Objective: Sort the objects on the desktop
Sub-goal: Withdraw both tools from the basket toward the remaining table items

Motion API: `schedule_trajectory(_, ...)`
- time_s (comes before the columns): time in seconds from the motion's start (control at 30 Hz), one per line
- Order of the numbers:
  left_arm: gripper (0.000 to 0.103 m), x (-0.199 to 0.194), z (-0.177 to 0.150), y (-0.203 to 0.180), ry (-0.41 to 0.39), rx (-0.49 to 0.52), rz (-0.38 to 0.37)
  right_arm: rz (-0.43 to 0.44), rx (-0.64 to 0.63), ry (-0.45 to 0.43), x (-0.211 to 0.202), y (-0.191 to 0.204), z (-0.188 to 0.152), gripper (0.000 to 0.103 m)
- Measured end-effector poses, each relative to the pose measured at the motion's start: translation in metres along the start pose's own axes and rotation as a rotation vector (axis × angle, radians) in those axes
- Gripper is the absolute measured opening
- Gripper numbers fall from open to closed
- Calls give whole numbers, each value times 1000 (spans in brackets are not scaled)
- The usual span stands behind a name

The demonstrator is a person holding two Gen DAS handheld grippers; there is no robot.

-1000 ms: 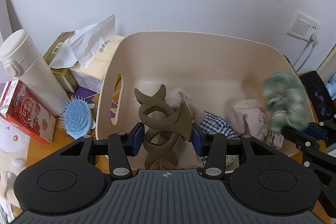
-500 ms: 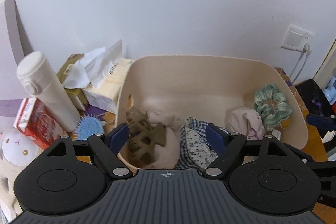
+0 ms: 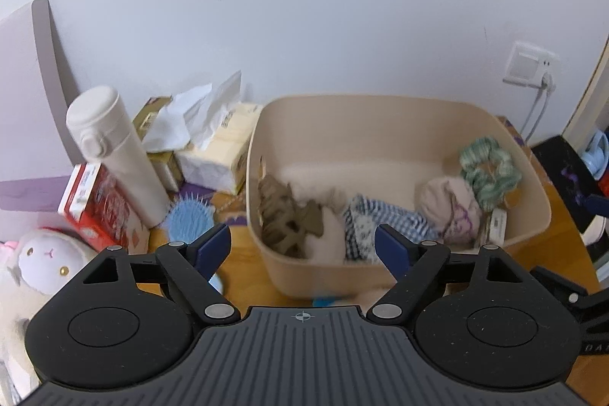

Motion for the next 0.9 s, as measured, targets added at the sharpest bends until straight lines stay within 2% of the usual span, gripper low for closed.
schedule_trajectory(0.43,84,-4,-41,3,120,14,-48,13,0,91,-4,13,-39,103)
schedule_trajectory(0.9,84,-7,-80,-32,220,71,-135,68,-11,207,4,17,-74,103)
Point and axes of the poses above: each gripper's, at about its wrist camera, not at the fingertips, and x roughly the way its jaws point, y to its left, z to its top, the point moved 1 cm from there along x, roughly the way its jaws point, and after that the axes turned 2 degrees about -z, right-handed, at the moved point
